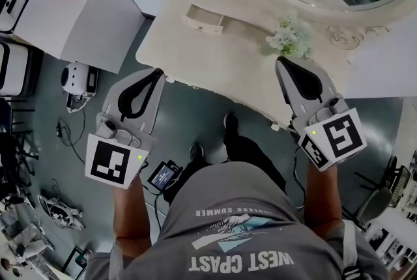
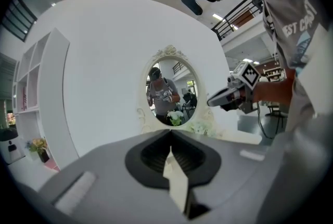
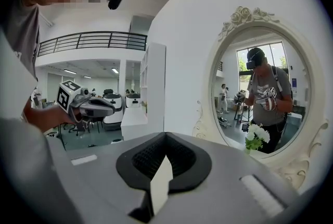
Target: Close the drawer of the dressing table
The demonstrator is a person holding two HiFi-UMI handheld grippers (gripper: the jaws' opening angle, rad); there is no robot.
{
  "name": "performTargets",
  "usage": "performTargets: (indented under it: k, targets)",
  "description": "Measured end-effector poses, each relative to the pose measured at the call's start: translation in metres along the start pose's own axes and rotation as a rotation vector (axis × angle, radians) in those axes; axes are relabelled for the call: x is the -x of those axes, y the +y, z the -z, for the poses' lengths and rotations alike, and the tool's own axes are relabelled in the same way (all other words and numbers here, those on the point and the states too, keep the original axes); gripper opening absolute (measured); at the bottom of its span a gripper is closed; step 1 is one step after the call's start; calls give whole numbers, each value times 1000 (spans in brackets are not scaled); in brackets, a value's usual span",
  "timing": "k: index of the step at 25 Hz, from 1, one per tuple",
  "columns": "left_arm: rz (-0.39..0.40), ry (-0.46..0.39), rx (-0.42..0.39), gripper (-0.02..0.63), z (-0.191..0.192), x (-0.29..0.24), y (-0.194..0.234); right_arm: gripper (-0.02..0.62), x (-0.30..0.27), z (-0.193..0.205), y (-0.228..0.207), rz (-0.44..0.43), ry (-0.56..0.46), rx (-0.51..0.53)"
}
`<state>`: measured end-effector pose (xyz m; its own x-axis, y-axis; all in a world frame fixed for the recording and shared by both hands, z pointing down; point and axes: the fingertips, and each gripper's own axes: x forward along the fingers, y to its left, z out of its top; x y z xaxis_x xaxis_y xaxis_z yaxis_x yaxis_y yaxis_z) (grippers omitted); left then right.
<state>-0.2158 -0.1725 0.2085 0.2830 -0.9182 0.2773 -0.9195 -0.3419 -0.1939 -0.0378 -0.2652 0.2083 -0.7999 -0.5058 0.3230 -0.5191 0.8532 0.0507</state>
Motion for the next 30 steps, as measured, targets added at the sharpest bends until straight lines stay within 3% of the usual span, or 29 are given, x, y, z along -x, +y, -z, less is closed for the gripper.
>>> performTargets:
  k: [30]
  targets:
    - [14,83,93,5,112,-153,41,2,-55,96,-43,-33,133,-114]
